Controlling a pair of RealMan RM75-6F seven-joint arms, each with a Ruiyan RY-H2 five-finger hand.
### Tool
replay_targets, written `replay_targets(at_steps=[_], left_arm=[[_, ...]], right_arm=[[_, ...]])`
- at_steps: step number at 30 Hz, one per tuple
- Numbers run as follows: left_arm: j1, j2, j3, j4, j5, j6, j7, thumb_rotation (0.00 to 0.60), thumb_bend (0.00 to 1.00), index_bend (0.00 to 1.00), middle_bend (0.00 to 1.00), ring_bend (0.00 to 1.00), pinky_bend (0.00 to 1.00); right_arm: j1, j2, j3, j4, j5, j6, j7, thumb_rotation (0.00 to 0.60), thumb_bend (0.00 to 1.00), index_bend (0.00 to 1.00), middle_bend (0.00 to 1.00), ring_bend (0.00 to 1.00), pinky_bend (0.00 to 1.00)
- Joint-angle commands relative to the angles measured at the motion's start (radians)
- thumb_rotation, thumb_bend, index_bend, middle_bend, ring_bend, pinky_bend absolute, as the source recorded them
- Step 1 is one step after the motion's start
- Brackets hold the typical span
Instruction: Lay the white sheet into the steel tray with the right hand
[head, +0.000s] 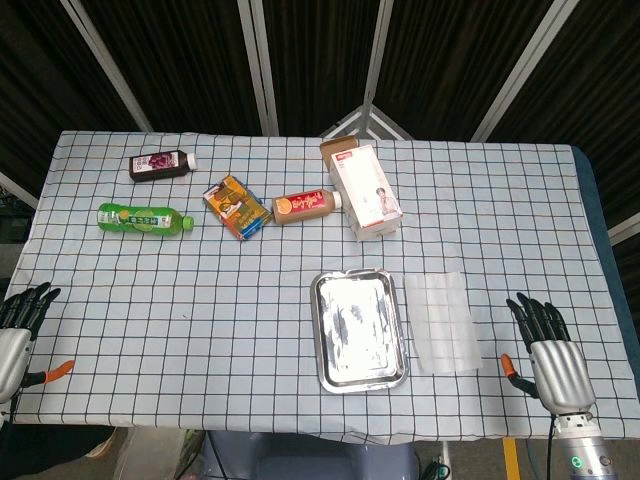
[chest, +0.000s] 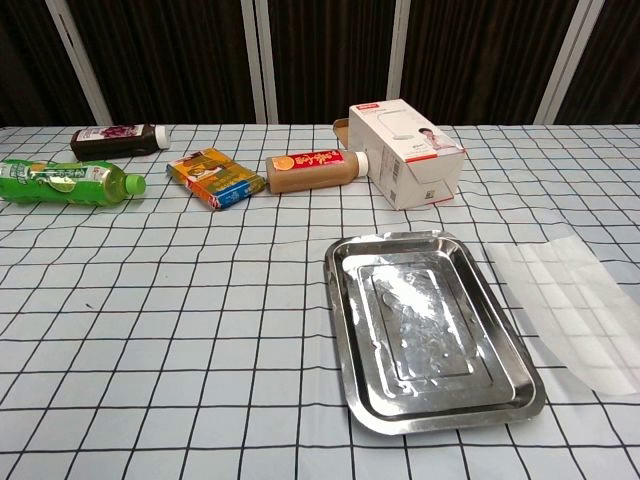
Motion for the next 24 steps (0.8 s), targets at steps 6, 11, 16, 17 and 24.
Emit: replay_targets(at_steps=[6, 11, 16, 17, 24], left_arm=[[0.000, 0.001, 0.000, -0.001, 0.000, 0.001, -0.001, 0.600, 0.00, 0.00, 0.00, 0.00, 0.00], [0.001, 0.001, 0.001, -0.001, 0.003, 0.003, 0.000, 0.600, 0.00, 0.00, 0.00, 0.00, 0.00], [-0.002, -0.001, 0.000, 0.001, 0.001, -0.003, -0.001, 0.600, 0.00, 0.00, 0.00, 0.00, 0.00], [-0.002, -0.001, 0.001, 0.001, 0.003, -0.003, 0.000, 0.600, 0.00, 0.00, 0.00, 0.00, 0.00], [-0.001, -0.001, 0.002, 0.001, 0.009, 0.001, 0.000, 0.600, 0.00, 0.00, 0.00, 0.00, 0.00]], right_arm=[[0.001, -0.001, -0.001, 0.001, -0.005, 0.001, 0.000, 0.600, 0.46, 0.00, 0.00, 0.00, 0.00], [0.000, -0.003, -0.010, -0.002, -0.024, 0.003, -0.002, 0.600, 0.46, 0.00, 0.00, 0.00, 0.00], [0.008, -0.023, -0.028, -0.011, -0.053, -0.015, -0.042, 0.600, 0.45, 0.00, 0.00, 0.00, 0.00], [0.010, -0.030, -0.031, -0.013, -0.055, -0.023, -0.058, 0.600, 0.45, 0.00, 0.00, 0.00, 0.00], [0.031, -0.121, -0.040, -0.004, -0.035, -0.088, -0.230, 0.600, 0.45, 0.00, 0.00, 0.00, 0.00]])
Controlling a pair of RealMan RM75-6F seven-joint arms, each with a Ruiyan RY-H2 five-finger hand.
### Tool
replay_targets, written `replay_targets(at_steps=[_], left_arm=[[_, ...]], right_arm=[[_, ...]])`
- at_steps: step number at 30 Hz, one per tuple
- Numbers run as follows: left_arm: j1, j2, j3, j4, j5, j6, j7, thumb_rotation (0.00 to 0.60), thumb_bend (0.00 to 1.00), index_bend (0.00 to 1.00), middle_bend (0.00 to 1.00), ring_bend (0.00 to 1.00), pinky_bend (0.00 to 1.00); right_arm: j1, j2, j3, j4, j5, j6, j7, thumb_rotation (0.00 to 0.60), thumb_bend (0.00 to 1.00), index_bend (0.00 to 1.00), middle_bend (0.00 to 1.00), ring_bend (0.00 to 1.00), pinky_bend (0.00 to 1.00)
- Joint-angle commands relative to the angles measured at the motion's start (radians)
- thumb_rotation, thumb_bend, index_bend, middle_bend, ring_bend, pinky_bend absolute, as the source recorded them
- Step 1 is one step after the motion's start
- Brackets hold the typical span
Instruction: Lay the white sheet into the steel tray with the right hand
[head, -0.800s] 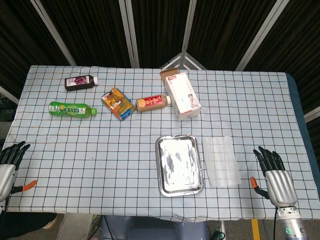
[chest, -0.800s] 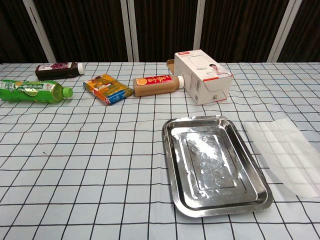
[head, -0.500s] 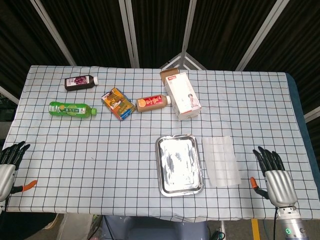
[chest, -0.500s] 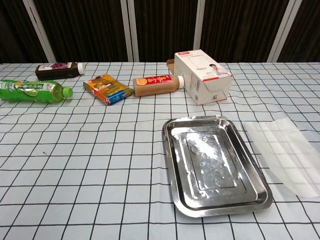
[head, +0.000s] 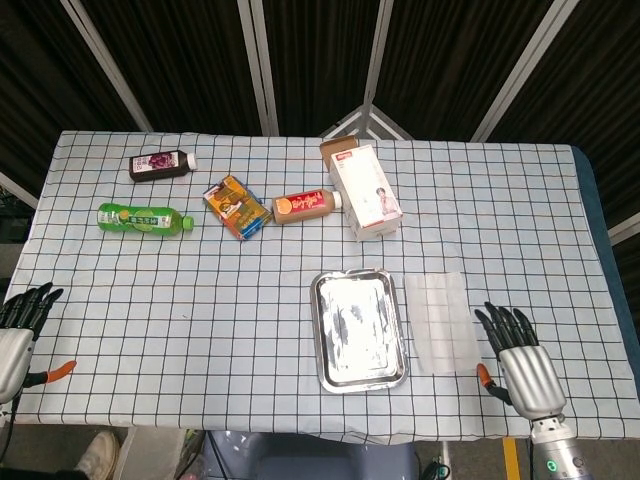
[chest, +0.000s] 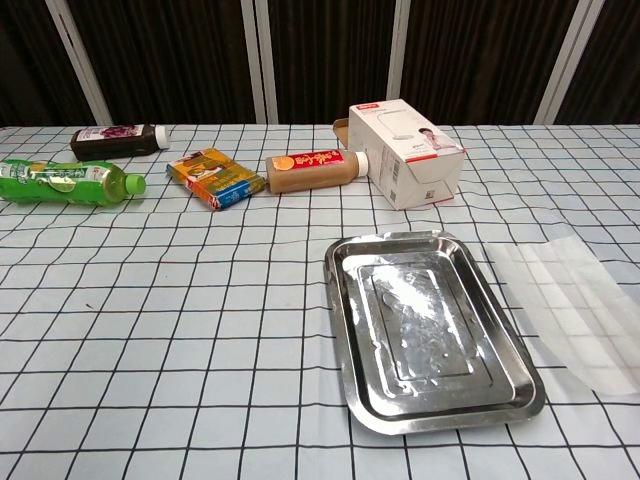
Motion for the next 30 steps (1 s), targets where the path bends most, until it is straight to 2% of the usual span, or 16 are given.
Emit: replay_targets(at_steps=[1, 7, 12, 21, 30], left_arm=[[0.000, 0.001, 0.000, -0.001, -0.001, 0.001, -0.002, 0.600, 0.00, 0.00, 0.00, 0.00, 0.00], [0.001, 0.003, 0.001, -0.001, 0.001, 0.001, -0.007, 0.600, 0.00, 0.00, 0.00, 0.00, 0.00], [0.000, 0.005, 0.001, -0.001, 0.001, -0.001, -0.010, 0.600, 0.00, 0.00, 0.00, 0.00, 0.00], [-0.003, 0.004, 0.002, -0.002, -0.001, -0.008, -0.007, 0.600, 0.00, 0.00, 0.00, 0.00, 0.00], [0.000, 0.007, 0.003, -0.005, 0.003, -0.002, -0.011, 0.600, 0.00, 0.00, 0.00, 0.00, 0.00]], right_arm=[[0.014, -0.074, -0.007, 0.017, 0.020, -0.046, -0.105, 0.600, 0.45, 0.00, 0.00, 0.00, 0.00], [0.014, -0.187, -0.016, 0.072, 0.067, -0.089, -0.174, 0.600, 0.45, 0.00, 0.00, 0.00, 0.00], [0.022, -0.250, 0.003, 0.114, 0.116, -0.113, -0.184, 0.600, 0.45, 0.00, 0.00, 0.00, 0.00], [0.031, -0.271, 0.034, 0.190, 0.181, -0.128, -0.216, 0.600, 0.45, 0.00, 0.00, 0.00, 0.00], [0.024, -0.243, 0.033, 0.192, 0.242, -0.137, -0.268, 0.600, 0.45, 0.00, 0.00, 0.00, 0.00]])
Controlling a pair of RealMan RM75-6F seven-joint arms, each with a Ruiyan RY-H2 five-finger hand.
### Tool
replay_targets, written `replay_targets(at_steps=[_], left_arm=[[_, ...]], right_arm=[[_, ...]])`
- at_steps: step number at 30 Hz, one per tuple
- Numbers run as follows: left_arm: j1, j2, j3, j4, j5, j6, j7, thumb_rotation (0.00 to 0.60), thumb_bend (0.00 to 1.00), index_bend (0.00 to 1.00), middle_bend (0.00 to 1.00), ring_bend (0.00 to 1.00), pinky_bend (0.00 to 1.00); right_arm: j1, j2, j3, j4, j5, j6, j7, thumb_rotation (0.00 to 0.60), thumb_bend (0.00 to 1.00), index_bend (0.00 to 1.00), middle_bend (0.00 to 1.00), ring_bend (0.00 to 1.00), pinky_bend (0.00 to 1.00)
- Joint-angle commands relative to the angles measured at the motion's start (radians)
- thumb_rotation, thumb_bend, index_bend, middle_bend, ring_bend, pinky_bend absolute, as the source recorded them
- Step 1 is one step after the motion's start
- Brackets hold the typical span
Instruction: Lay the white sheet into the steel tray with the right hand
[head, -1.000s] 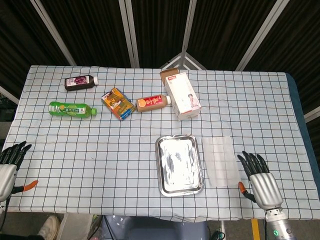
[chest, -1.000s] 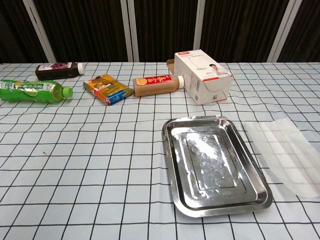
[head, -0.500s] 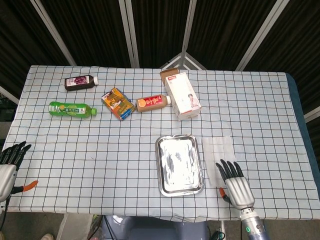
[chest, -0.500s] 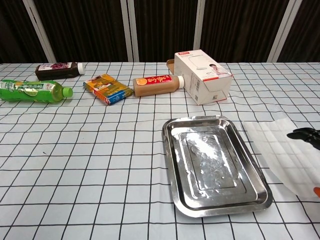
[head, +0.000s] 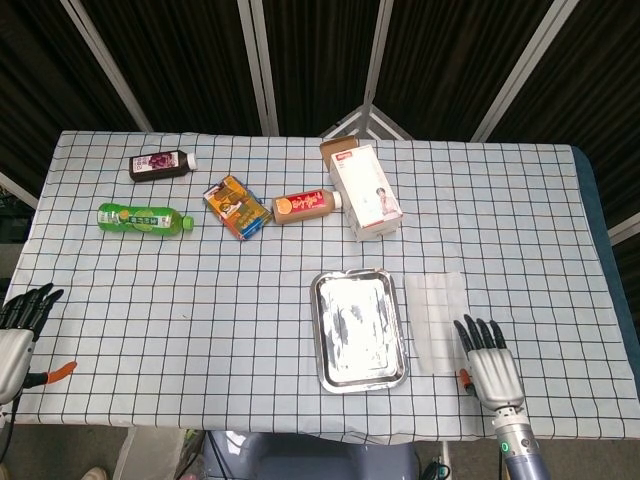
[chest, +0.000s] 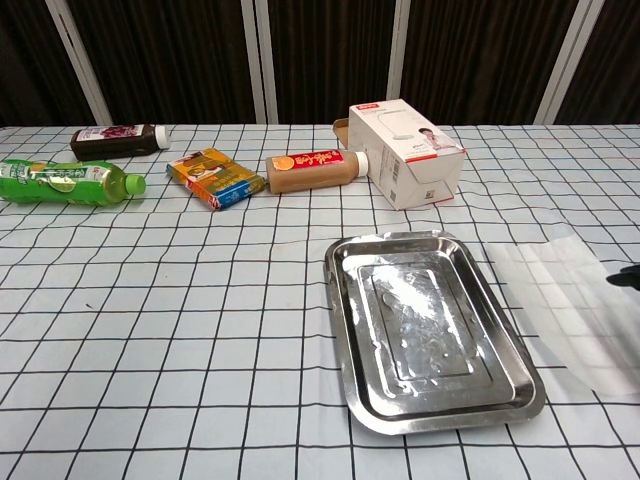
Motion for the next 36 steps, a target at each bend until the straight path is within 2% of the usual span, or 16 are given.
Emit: replay_targets(at_steps=[1, 16, 36], left_arm=[[0.000, 0.001, 0.000, 0.000, 0.001, 0.000, -0.003, 0.600, 0.00, 0.00, 0.00, 0.00, 0.00], [0.001, 0.005, 0.001, -0.002, 0.002, 0.001, -0.012, 0.600, 0.00, 0.00, 0.00, 0.00, 0.00], [0.002, 0.005, 0.000, -0.003, 0.000, 0.002, -0.013, 0.600, 0.00, 0.00, 0.00, 0.00, 0.00]], right_arm=[[-0.005, 0.015, -0.005, -0.012, 0.017, 0.000, -0.027, 0.600, 0.45, 0.00, 0.00, 0.00, 0.00], [0.001, 0.013, -0.001, 0.007, 0.089, -0.020, -0.066, 0.600, 0.45, 0.00, 0.00, 0.00, 0.00], [0.024, -0.011, 0.005, 0.054, 0.095, -0.023, -0.065, 0.600, 0.46, 0.00, 0.00, 0.00, 0.00]])
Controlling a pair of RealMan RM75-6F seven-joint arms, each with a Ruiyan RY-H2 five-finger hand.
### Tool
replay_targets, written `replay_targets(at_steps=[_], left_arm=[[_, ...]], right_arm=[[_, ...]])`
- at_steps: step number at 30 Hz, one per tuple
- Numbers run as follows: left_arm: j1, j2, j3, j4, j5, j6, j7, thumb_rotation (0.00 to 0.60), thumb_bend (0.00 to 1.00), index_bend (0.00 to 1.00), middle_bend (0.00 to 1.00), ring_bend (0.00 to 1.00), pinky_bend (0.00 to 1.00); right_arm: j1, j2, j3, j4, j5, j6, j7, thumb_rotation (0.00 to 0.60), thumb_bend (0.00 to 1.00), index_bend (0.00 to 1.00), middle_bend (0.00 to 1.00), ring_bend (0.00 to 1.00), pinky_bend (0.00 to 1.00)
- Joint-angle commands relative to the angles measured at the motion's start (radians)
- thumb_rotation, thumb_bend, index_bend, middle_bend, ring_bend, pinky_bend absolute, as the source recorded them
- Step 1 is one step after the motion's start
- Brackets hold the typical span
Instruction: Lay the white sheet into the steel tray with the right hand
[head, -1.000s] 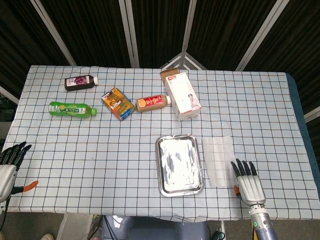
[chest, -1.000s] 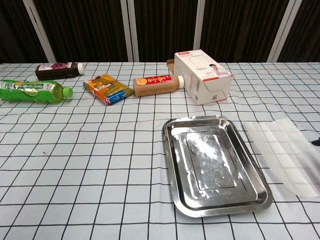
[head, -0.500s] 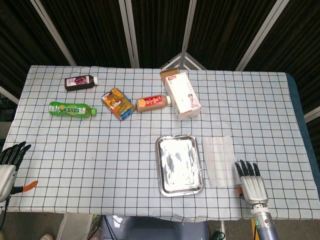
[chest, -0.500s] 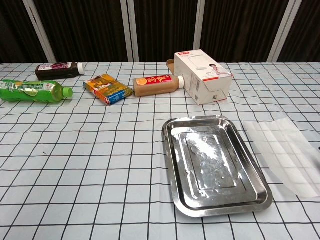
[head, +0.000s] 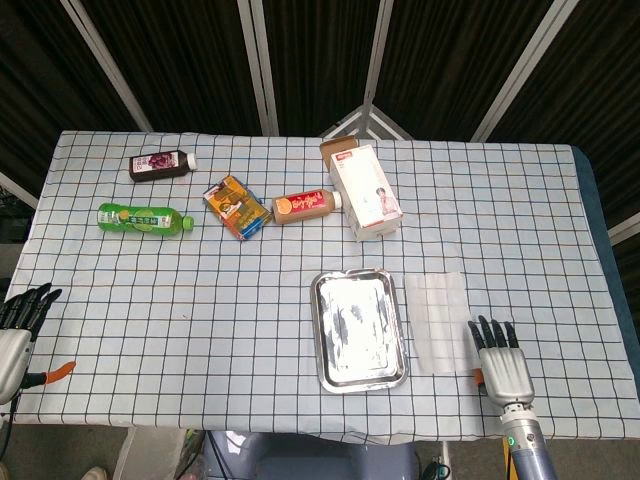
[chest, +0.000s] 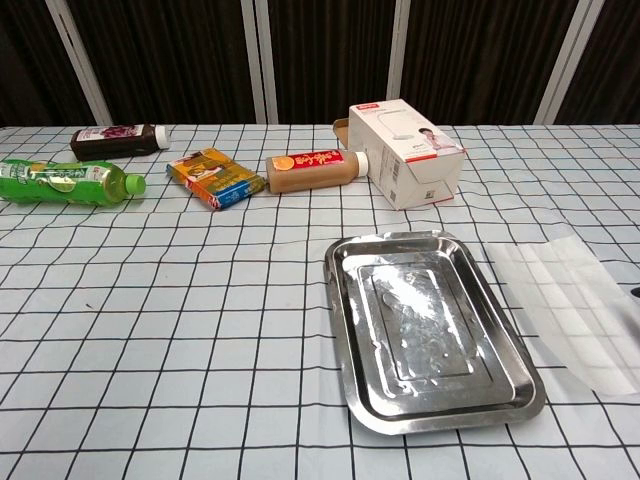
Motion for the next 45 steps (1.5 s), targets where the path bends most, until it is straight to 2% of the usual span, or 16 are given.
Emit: replay_targets(at_steps=[1, 9, 19, 22, 25, 30, 36, 45], left_arm=[[0.000, 0.000, 0.000, 0.000, 0.000, -0.001, 0.000, 0.600, 0.00, 0.00, 0.00, 0.00, 0.00], [-0.001, 0.000, 0.000, -0.001, -0.003, -0.004, 0.002, 0.600, 0.00, 0.00, 0.00, 0.00, 0.00], [0.000, 0.000, 0.000, -0.002, -0.004, -0.003, 0.003, 0.600, 0.00, 0.00, 0.00, 0.00, 0.00], [0.000, 0.000, -0.001, -0.002, -0.005, -0.004, 0.003, 0.600, 0.00, 0.00, 0.00, 0.00, 0.00], [-0.001, -0.001, -0.001, -0.002, -0.006, -0.005, 0.004, 0.600, 0.00, 0.00, 0.00, 0.00, 0.00], [-0.001, 0.000, -0.001, -0.002, -0.006, -0.006, 0.003, 0.600, 0.00, 0.00, 0.00, 0.00, 0.00], [-0.001, 0.001, -0.001, -0.001, -0.005, -0.005, -0.001, 0.600, 0.00, 0.00, 0.00, 0.00, 0.00], [-0.002, 0.001, -0.001, 0.000, -0.005, -0.006, -0.001, 0.600, 0.00, 0.00, 0.00, 0.00, 0.00]], right_arm=[[0.003, -0.002, 0.000, 0.005, -0.001, -0.001, 0.000, 0.600, 0.46, 0.00, 0.00, 0.00, 0.00], [0.010, -0.008, 0.003, 0.012, 0.008, -0.006, 0.008, 0.600, 0.46, 0.00, 0.00, 0.00, 0.00], [0.018, -0.029, 0.006, 0.053, -0.063, 0.028, 0.106, 0.600, 0.46, 0.00, 0.00, 0.00, 0.00], [0.022, -0.035, 0.007, 0.066, -0.071, 0.028, 0.123, 0.600, 0.46, 0.10, 0.00, 0.00, 0.00], [0.025, -0.040, 0.007, 0.077, -0.090, 0.036, 0.144, 0.600, 0.46, 0.27, 0.01, 0.00, 0.00], [0.026, -0.050, 0.001, 0.097, -0.126, 0.055, 0.191, 0.600, 0.51, 0.42, 0.06, 0.00, 0.00], [0.025, -0.054, -0.006, 0.110, -0.154, 0.073, 0.220, 0.600, 0.55, 0.52, 0.09, 0.00, 0.00], [0.023, -0.055, -0.004, 0.103, -0.183, 0.101, 0.263, 0.600, 0.56, 0.57, 0.13, 0.00, 0.00]])
